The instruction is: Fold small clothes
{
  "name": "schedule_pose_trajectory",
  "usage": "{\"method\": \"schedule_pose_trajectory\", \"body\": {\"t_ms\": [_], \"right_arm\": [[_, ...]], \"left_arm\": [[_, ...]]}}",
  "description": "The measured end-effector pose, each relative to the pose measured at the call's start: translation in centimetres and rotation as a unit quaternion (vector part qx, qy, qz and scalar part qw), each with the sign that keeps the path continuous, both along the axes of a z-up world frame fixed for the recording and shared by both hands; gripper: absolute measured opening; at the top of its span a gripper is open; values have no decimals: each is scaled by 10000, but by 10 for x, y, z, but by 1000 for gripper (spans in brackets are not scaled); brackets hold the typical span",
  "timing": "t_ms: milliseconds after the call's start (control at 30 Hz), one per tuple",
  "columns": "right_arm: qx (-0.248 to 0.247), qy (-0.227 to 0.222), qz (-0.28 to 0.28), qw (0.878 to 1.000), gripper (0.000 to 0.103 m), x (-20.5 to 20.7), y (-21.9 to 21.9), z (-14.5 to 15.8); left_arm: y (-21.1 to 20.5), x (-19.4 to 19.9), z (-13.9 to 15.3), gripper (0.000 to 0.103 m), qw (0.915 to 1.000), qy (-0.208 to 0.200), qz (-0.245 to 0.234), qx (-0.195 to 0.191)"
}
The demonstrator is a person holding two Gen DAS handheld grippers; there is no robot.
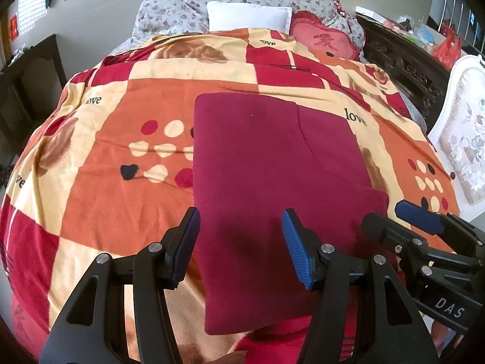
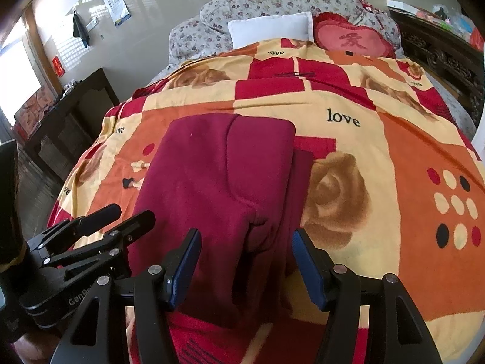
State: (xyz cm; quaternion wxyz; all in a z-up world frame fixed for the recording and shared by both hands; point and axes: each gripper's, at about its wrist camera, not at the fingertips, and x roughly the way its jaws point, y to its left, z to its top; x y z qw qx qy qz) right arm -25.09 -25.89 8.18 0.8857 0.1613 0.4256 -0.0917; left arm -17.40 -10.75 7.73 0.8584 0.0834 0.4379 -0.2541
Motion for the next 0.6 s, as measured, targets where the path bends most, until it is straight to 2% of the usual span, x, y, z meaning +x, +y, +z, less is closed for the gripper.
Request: {"method": "schedule_pose_trajectory", "body": {"t_ms": [600], "right_arm": [[30,-96,33,9999,60,7,1,6]], "left_arm": [[1,2,1,56,9999,-92,80,96]]}}
